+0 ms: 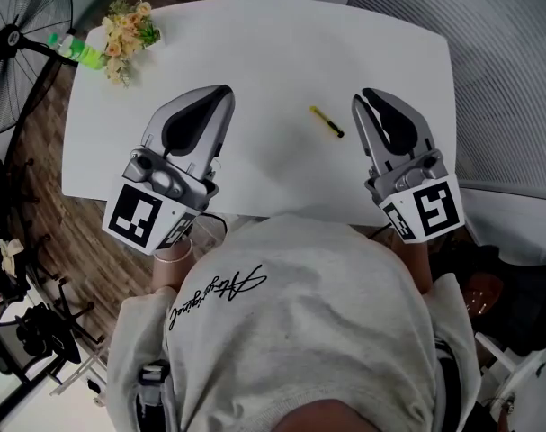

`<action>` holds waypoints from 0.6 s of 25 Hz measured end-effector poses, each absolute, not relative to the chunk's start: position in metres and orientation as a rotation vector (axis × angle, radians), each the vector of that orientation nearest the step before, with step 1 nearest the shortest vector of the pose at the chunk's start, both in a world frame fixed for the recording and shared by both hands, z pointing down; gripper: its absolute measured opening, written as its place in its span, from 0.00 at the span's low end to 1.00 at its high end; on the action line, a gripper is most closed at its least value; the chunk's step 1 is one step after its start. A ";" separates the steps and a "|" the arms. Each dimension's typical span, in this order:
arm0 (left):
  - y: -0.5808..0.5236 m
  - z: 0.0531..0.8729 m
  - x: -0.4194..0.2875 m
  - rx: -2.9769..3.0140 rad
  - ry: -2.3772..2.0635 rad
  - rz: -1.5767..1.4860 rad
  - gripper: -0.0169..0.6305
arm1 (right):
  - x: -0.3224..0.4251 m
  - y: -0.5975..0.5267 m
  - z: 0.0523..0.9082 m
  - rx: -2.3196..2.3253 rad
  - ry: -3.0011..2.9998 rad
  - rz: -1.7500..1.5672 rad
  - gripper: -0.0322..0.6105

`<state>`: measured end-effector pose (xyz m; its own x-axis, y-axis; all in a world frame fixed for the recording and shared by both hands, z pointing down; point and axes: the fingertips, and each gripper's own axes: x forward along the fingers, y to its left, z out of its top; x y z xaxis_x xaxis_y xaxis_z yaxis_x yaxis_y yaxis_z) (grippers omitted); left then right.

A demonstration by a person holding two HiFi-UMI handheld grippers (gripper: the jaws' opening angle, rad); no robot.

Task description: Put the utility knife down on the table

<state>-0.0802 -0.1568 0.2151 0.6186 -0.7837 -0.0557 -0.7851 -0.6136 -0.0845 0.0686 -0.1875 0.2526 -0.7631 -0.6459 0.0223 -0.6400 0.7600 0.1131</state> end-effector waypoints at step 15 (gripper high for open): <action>-0.156 0.213 -0.079 -2.736 1.315 0.034 0.02 | 0.073 -0.184 0.238 1.091 -2.927 -0.174 0.07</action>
<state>-0.0788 -0.1564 0.2129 0.6254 -0.7775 -0.0663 -0.7799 -0.6200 -0.0857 0.0731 -0.1840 0.2380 -0.7565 -0.6534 -0.0267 -0.6520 0.7504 0.1083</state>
